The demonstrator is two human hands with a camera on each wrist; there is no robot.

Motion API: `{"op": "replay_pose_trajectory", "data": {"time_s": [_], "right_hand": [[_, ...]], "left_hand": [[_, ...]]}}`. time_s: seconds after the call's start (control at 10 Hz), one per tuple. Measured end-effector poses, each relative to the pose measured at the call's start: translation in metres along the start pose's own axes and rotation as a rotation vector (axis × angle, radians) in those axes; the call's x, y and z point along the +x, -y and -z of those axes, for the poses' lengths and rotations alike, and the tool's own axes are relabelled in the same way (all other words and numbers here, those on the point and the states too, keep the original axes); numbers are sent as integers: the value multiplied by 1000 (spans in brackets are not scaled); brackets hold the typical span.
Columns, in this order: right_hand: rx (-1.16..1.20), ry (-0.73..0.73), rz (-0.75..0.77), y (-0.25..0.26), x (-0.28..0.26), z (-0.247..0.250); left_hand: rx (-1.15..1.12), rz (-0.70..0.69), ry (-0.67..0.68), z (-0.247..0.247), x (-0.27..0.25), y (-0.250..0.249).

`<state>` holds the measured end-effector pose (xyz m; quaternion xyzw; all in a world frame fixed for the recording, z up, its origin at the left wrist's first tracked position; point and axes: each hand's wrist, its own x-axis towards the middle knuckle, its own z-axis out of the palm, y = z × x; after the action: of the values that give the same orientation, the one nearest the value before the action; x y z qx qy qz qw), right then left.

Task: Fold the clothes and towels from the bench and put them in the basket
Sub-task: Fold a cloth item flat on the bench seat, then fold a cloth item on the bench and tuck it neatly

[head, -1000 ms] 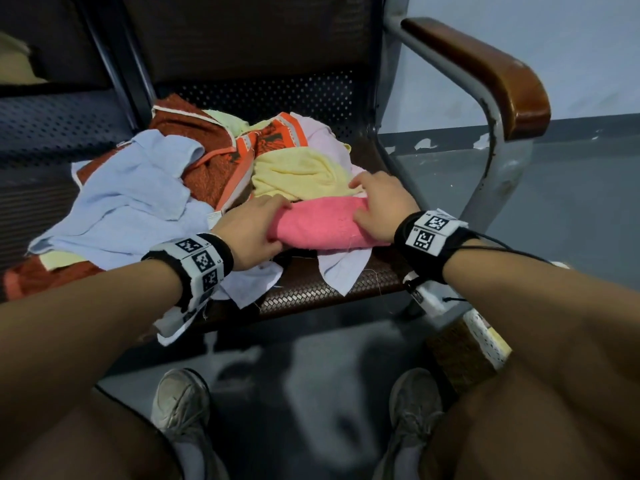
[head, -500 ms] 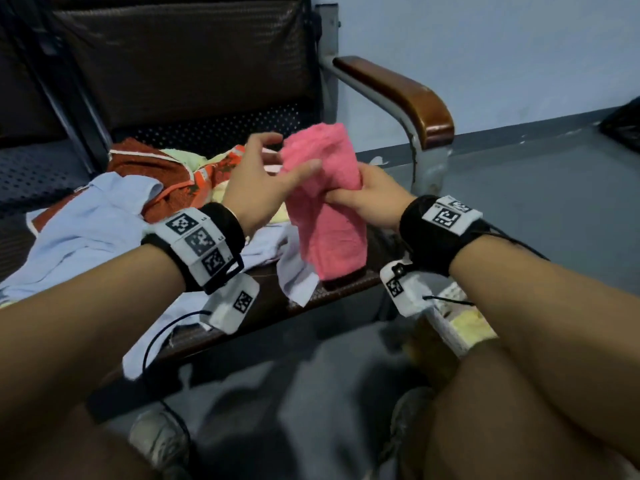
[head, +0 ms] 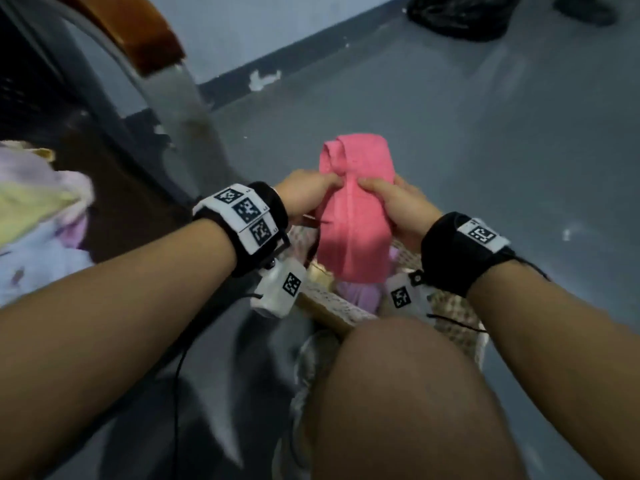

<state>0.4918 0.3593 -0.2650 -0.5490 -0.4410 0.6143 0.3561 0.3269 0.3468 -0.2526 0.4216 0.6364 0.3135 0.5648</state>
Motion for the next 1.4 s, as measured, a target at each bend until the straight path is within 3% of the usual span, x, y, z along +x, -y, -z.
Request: {"op": "replay_pose_trajectory", "data": {"time_s": [0.1, 0.2, 0.3, 0.4, 0.6, 0.8, 1.0, 1.1, 1.3, 1.4], "right_hand": [[-29, -106, -248, -52, 9, 46], [21, -160, -509, -94, 16, 77], [93, -233, -641, -126, 28, 101], [67, -306, -677, -150, 46, 119], [-28, -285, -767, -193, 54, 142], [-244, -210, -721, -192, 54, 141], [-286, -259, -577, -133, 49, 132], [-415, -175, -517, -79, 37, 113], [-621, 95, -187, 14, 17, 19], [-938, 350, 34, 58, 2, -48]], "left_hand": [[200, 136, 126, -58, 44, 21], [415, 186, 252, -105, 83, 48], [585, 169, 285, -145, 115, 73], [645, 183, 330, -176, 140, 96], [797, 236, 410, -200, 162, 143], [710, 272, 362, -198, 161, 148], [433, 254, 272, -162, 147, 89], [290, 130, 371, -118, 113, 34], [396, -68, 73, -17, 35, -19], [511, -128, 38, 46, -17, -21]]}}
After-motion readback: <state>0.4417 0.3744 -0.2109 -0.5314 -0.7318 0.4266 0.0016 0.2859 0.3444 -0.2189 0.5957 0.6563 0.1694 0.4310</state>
